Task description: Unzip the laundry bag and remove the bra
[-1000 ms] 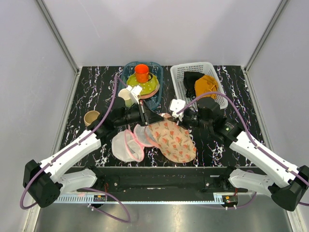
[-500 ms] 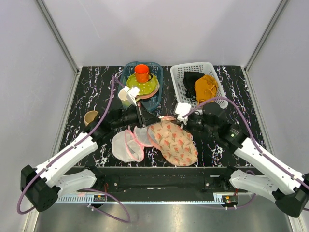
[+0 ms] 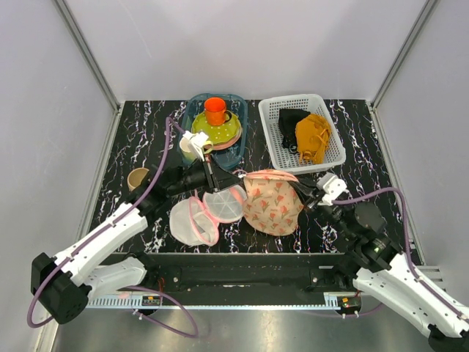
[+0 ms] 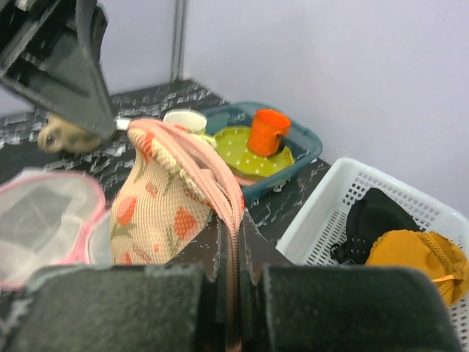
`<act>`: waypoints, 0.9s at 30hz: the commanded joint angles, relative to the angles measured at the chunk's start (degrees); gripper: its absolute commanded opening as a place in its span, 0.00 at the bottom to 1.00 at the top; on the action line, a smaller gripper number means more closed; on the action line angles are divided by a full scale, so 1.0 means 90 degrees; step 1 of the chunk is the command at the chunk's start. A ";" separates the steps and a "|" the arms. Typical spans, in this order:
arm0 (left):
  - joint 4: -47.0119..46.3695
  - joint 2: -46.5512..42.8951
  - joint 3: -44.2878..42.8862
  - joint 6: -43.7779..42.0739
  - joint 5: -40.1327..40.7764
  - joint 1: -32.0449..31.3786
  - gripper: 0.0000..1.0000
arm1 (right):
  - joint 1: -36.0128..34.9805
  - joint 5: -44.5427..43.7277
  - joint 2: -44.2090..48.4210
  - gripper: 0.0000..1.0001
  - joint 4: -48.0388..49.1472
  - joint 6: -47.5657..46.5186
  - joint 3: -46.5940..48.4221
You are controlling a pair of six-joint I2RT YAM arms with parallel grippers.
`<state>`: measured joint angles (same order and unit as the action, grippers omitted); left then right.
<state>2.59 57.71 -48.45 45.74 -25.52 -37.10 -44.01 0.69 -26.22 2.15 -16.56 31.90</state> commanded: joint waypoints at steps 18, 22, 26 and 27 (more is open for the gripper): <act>-0.1723 0.1233 -0.0066 0.0592 -0.0221 -0.0496 0.00 | -0.0012 -0.0518 -0.1451 0.82 -0.2170 0.0893 0.2547; -0.1958 0.1371 -0.0115 0.0670 -0.0309 -0.0526 0.00 | -0.0013 -0.0448 -0.1920 0.88 -0.3041 0.0153 0.3125; -0.1909 0.1332 -0.0213 0.0592 -0.0309 -0.0536 0.00 | -0.0012 0.0458 -0.2457 0.85 -0.4093 -0.0513 0.3709; -0.1880 0.1322 -0.0271 0.0573 -0.0290 -0.0526 0.00 | -0.0022 0.0509 -0.2613 0.85 -0.4213 -0.0572 0.3827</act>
<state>-8.78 70.37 -47.16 51.03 -26.98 -41.76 -44.18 -1.76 -44.29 -22.94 -14.61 61.39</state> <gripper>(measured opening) 0.005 0.854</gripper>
